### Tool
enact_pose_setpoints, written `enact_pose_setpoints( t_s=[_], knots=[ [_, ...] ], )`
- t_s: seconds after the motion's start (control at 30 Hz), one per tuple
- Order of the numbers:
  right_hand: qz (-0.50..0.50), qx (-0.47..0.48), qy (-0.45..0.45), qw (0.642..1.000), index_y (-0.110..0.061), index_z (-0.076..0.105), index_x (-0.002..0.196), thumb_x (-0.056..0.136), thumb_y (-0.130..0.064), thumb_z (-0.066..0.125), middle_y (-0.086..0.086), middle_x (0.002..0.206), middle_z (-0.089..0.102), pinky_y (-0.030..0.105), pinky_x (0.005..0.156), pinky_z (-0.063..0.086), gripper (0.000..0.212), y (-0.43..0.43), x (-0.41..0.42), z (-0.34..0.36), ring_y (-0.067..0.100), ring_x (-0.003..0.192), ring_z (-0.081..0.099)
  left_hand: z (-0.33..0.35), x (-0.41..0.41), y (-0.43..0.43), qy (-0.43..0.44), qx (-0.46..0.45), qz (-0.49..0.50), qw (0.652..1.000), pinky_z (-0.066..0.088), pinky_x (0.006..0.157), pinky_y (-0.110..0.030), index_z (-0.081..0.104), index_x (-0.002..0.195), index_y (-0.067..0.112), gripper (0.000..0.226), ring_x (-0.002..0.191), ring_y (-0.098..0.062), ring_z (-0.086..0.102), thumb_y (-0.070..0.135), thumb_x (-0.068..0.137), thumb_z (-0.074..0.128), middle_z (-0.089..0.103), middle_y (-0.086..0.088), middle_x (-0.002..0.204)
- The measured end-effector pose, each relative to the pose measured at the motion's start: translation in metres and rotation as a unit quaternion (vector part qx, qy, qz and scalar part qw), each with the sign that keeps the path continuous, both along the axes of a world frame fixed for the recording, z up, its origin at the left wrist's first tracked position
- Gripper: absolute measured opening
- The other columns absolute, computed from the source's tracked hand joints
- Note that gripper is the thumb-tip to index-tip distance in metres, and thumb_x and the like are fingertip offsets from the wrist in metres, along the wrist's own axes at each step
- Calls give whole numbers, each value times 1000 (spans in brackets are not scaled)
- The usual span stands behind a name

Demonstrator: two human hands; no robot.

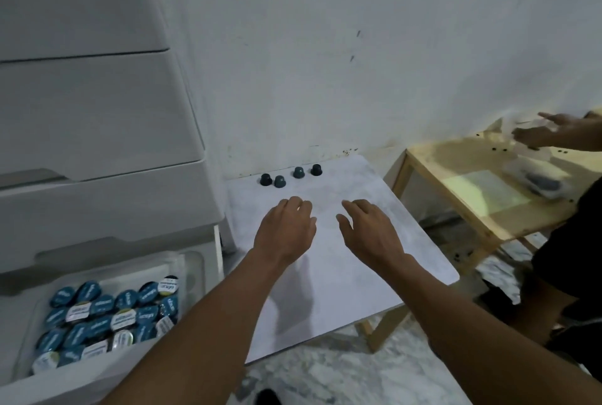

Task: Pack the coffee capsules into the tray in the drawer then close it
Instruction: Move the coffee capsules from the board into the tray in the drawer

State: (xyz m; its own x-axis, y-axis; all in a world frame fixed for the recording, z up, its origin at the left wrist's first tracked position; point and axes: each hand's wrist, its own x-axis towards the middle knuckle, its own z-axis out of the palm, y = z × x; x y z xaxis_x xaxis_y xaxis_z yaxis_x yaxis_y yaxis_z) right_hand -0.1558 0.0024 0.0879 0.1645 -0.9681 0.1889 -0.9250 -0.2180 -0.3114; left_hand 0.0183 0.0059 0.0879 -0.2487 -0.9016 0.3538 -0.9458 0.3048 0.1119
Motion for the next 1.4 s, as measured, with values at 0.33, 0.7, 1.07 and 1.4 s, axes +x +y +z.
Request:
enact_pose_setpoints(
  t_s=[0.33,0.7,1.07,1.4],
  knots=[
    [17,39,-6,999,-8,58,122,98,-28,44,11,121,61,38,88,50,34,-102,-2,-23,30,104,59,-26,12,-106,5,53,52,997,54,61,-32,67,89,5,18,79,-27,66,19,79,69,66,-11,87],
    [123,99,-14,987,-6,58,120,95,-23,50,15,121,59,39,87,49,31,-203,48,-50,34,102,60,-35,41,-164,16,78,162,984,51,61,-22,74,89,13,22,78,-13,67,26,71,76,71,-1,90],
    [187,156,-56,968,-8,60,116,92,-12,52,13,117,62,37,84,48,25,-281,109,-92,30,102,58,-94,76,-233,124,159,245,948,42,91,-24,54,126,14,32,111,-18,56,17,94,53,58,-3,124],
    [191,177,-64,963,-7,58,121,94,-13,51,15,111,64,39,84,49,29,-314,132,-130,32,99,58,-132,90,-282,158,235,182,942,43,101,-30,53,130,12,38,117,-24,52,12,92,56,52,-9,131]
  ],
)
